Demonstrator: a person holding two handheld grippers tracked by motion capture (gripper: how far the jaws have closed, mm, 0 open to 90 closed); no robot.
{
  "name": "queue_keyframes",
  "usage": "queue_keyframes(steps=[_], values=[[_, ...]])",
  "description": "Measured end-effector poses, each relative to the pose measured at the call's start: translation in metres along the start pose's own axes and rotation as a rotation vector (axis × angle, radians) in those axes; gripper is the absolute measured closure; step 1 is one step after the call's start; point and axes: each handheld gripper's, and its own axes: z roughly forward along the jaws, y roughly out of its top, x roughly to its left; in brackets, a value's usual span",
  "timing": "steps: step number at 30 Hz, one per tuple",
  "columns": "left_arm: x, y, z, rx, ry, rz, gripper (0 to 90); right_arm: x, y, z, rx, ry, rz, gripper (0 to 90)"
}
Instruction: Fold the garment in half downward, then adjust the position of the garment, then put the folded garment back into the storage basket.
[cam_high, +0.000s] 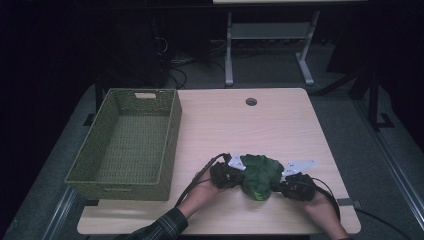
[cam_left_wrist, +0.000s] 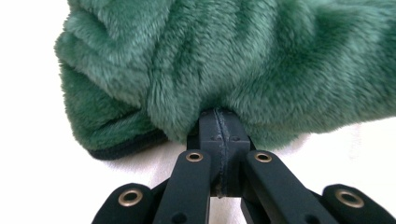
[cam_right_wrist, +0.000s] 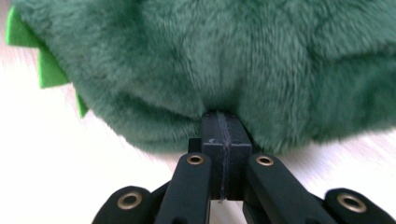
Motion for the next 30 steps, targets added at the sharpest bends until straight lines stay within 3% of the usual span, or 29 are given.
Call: queue_keyframes(steps=[9, 15, 18, 22, 24, 30], values=[[-0.017, -0.004, -0.027, -0.042, -0.054, -0.004, 88.7, -0.022, -0.011, -0.038, -0.107, -0.072, 0.068, 89.8], [-0.033, 0.0, -0.03, -0.063, -0.113, 0.005, 87.9, -0.044, 0.004, -0.05, -0.184, -0.096, 0.1, 89.8], [-0.04, 0.002, -0.024, -0.055, -0.135, 0.017, 87.9, -0.057, 0.017, -0.045, -0.206, -0.092, 0.116, 89.8], [-0.044, 0.004, -0.017, -0.046, -0.154, 0.024, 87.9, -0.071, 0.034, -0.028, -0.198, -0.091, 0.129, 89.8], [-0.046, 0.005, -0.012, -0.042, -0.161, 0.026, 87.9, -0.075, 0.041, -0.018, -0.187, -0.102, 0.117, 89.8], [-0.045, 0.008, 0.005, -0.046, -0.176, 0.012, 88.1, -0.079, 0.05, 0.011, -0.155, -0.054, 0.131, 89.8]])
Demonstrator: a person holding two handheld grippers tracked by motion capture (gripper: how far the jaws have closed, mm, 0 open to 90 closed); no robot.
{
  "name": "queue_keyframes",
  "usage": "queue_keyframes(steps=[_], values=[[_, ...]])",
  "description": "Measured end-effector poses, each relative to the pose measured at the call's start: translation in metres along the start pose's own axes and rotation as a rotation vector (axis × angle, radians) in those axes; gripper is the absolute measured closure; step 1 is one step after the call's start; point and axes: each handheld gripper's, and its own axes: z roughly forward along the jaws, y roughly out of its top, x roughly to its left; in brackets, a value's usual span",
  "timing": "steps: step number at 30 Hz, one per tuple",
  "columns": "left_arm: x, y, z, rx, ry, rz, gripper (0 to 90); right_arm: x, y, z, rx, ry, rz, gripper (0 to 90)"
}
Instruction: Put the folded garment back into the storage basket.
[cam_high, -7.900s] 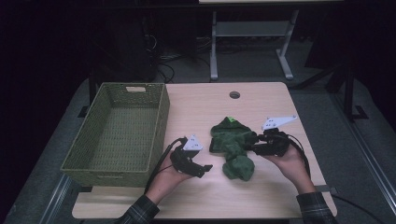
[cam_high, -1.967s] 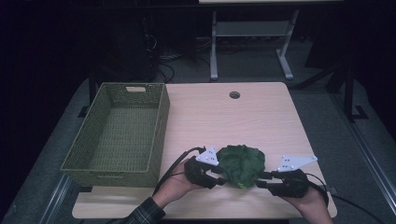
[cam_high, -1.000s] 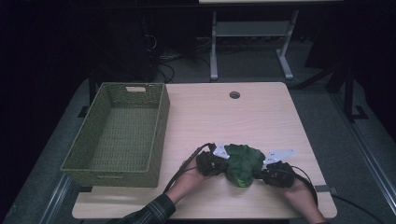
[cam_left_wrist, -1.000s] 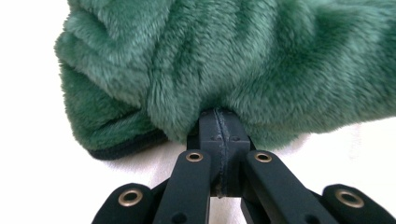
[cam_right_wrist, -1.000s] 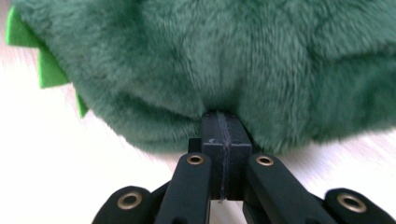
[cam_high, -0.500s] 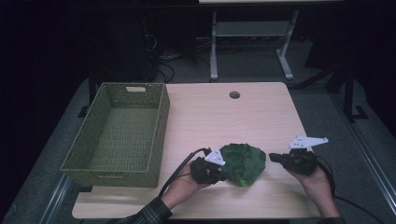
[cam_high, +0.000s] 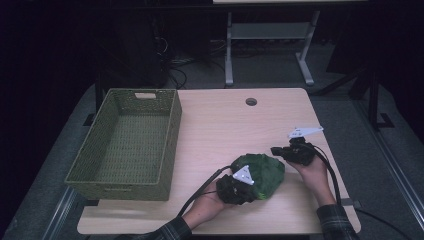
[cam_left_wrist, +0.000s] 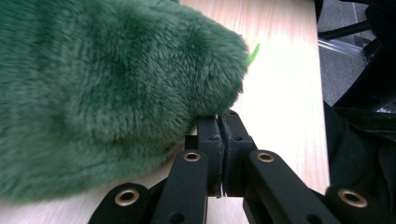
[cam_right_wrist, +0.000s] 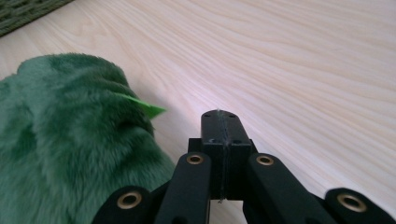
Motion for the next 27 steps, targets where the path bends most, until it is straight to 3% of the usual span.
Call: queue_keyframes(steps=[9, 27], values=[[0.008, -0.003, 0.009, 0.017, 0.035, -0.011, 88.2, 0.012, -0.005, 0.014, 0.071, 0.042, -0.04, 89.8], [0.034, -0.018, -0.011, 0.02, 0.122, -0.059, 88.1, 0.025, -0.02, -0.001, 0.1, 0.052, -0.061, 89.8]])
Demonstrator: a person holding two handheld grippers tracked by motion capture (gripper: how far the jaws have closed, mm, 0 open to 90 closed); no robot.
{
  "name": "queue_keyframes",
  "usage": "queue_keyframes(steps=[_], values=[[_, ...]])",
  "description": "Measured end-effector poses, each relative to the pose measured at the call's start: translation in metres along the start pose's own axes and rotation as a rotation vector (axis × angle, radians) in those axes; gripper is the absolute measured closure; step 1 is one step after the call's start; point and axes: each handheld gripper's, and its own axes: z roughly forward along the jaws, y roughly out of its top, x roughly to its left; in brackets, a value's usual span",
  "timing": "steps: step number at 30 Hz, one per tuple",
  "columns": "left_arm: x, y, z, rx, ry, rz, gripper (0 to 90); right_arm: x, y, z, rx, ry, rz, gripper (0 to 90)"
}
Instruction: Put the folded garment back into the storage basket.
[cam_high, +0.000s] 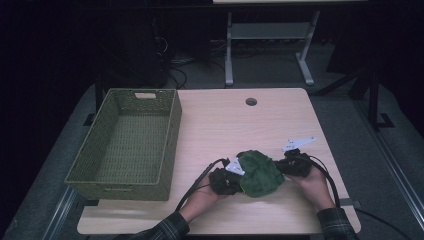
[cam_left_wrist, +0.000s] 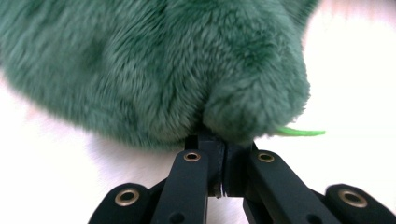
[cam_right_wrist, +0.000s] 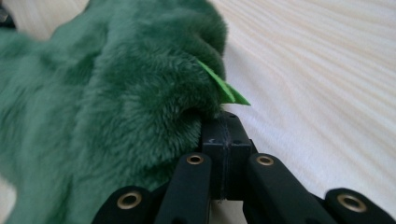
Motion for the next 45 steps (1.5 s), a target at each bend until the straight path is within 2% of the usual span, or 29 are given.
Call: queue_keyframes(steps=[3, 9, 11, 15, 17, 18, 19, 21, 24, 27, 29, 30, 32, 34, 36, 37, 38, 40, 45], values=[[0.007, -0.003, -0.005, 0.007, 0.027, 0.0, 88.0, 0.004, -0.002, -0.002, 0.008, 0.002, 0.005, 89.7], [0.021, -0.007, -0.013, 0.006, 0.084, -0.015, 88.0, 0.017, -0.008, -0.004, 0.026, 0.012, -0.019, 89.8], [0.025, -0.007, -0.015, 0.0, 0.093, -0.024, 88.0, 0.022, -0.009, -0.004, 0.042, 0.012, -0.027, 89.7], [0.029, -0.008, -0.016, 0.001, 0.097, -0.031, 88.0, 0.028, -0.012, -0.005, 0.039, 0.014, -0.046, 89.0], [0.029, -0.009, -0.017, -0.005, 0.101, -0.042, 87.1, 0.028, -0.013, -0.006, 0.037, 0.013, -0.031, 87.8], [0.03, -0.009, -0.019, 0.005, 0.1, -0.028, 86.7, 0.027, -0.014, -0.008, 0.033, 0.009, -0.025, 86.5], [0.03, -0.01, -0.02, -0.001, 0.101, -0.038, 85.8, 0.026, -0.015, -0.01, 0.028, 0.006, -0.019, 84.7], [0.031, -0.011, -0.026, 0.003, 0.098, -0.033, 83.2, 0.025, -0.017, -0.015, 0.012, -0.011, -0.006, 81.1], [0.032, -0.014, -0.034, -0.001, 0.086, -0.042, 76.7, 0.023, -0.023, -0.024, -0.027, -0.043, 0.004, 72.5], [0.032, -0.017, -0.042, 0.001, 0.084, -0.028, 67.1, 0.02, -0.033, -0.03, -0.048, -0.081, 0.038, 58.6], [0.03, -0.019, -0.046, -0.015, 0.078, -0.041, 59.3, 0.019, -0.04, -0.034, -0.054, -0.097, 0.056, 49.6], [0.031, -0.019, -0.048, -0.003, 0.073, -0.025, 55.1, 0.017, -0.044, -0.035, -0.066, -0.109, 0.05, 44.5], [0.031, -0.018, -0.05, -0.007, 0.086, -0.016, 47.0, 0.016, -0.049, -0.039, -0.068, -0.131, 0.075, 35.9], [0.031, -0.017, -0.05, -0.021, 0.077, -0.023, 42.3, 0.014, -0.054, -0.041, -0.063, -0.17, 0.092, 24.7], [0.031, -0.016, -0.05, -0.017, 0.067, -0.006, 36.4, 0.012, -0.058, -0.041, -0.051, -0.2, 0.1, 15.1], [0.03, -0.016, -0.05, -0.023, 0.065, -0.01, 34.2, 0.011, -0.06, -0.041, -0.048, -0.214, 0.108, 13.3], [0.03, -0.015, -0.05, -0.016, 0.064, 0.004, 31.5, 0.01, -0.062, -0.041, -0.051, -0.22, 0.108, 12.5], [0.028, -0.014, -0.05, -0.019, 0.065, 0.007, 26.6, 0.008, -0.064, -0.039, -0.045, -0.229, 0.114, 5.0], [0.027, -0.011, -0.049, -0.014, 0.065, 0.03, 18.0, 0.005, -0.066, -0.035, -0.033, -0.243, 0.127, 2.7]])
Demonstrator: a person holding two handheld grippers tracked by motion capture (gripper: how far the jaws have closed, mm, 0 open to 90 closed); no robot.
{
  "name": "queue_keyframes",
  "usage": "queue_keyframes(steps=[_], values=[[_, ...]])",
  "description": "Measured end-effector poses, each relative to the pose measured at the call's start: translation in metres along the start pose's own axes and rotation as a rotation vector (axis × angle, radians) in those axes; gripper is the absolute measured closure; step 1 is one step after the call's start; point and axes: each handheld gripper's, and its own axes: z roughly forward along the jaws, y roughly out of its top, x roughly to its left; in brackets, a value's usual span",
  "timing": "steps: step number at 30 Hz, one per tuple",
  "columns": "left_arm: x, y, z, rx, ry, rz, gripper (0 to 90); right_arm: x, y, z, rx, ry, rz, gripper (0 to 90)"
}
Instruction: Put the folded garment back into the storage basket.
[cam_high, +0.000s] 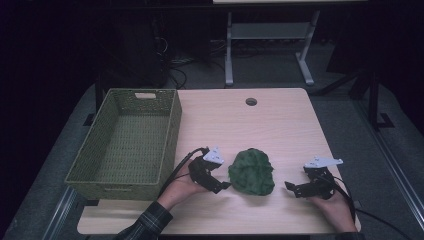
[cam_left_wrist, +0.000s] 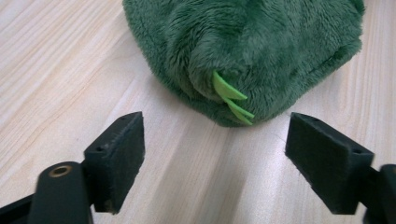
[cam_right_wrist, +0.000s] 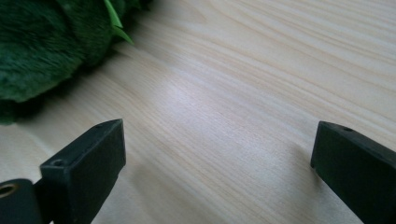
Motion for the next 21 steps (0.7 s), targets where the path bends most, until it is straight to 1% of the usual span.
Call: queue_keyframes(steps=[1, 2, 4, 5, 6, 7, 8, 10, 11, 12, 13, 19, 20, 21], values=[[0.0, 0.001, -0.001, 0.007, -0.005, 0.008, 16.0, 0.0, 0.0, 0.001, 0.0, -0.007, -0.007, 2.3], [0.0, 0.002, -0.001, 0.008, -0.01, 0.006, 15.0, -0.001, -0.001, 0.002, -0.005, -0.011, -0.01, 1.5], [0.001, 0.003, -0.001, -0.007, -0.003, 0.0, 13.8, -0.001, -0.001, 0.003, -0.014, -0.02, -0.011, 1.5], [0.001, 0.004, -0.002, -0.006, -0.005, 0.003, 13.5, -0.002, -0.001, 0.004, -0.021, -0.035, -0.016, 1.5], [0.002, 0.005, -0.003, -0.006, -0.005, 0.014, 13.4, -0.001, -0.001, 0.005, -0.017, -0.054, -0.02, 1.5], [0.001, 0.006, -0.004, -0.014, -0.007, 0.011, 13.3, -0.001, -0.001, 0.005, -0.016, -0.061, -0.026, 1.5], [0.002, 0.007, -0.005, -0.011, -0.008, 0.018, 13.2, -0.001, -0.001, 0.005, -0.015, -0.06, -0.027, 1.5], [0.003, 0.008, -0.005, -0.02, -0.011, 0.016, 13.2, -0.002, -0.001, 0.005, -0.014, -0.057, -0.028, 1.5], [0.004, 0.009, -0.005, -0.017, -0.015, 0.015, 13.2, -0.002, -0.001, 0.005, -0.011, -0.054, -0.025, 1.5], [0.005, 0.009, -0.006, -0.004, -0.021, 0.024, 13.2, -0.002, -0.001, 0.005, -0.011, -0.053, -0.027, 1.5], [0.005, 0.01, -0.005, -0.006, -0.021, 0.02, 13.2, -0.002, -0.001, 0.005, -0.011, -0.053, -0.027, 1.4], [0.008, 0.02, -0.005, 0.01, -0.02, 0.052, 13.2, -0.002, -0.001, 0.005, -0.01, -0.053, -0.025, 1.5], [0.008, 0.023, -0.005, 0.007, -0.017, 0.052, 13.2, -0.002, -0.001, 0.005, -0.01, -0.052, -0.025, 1.5], [0.008, 0.025, -0.005, 0.014, -0.018, 0.063, 13.2, -0.002, -0.001, 0.005, -0.01, -0.053, -0.025, 1.5]])
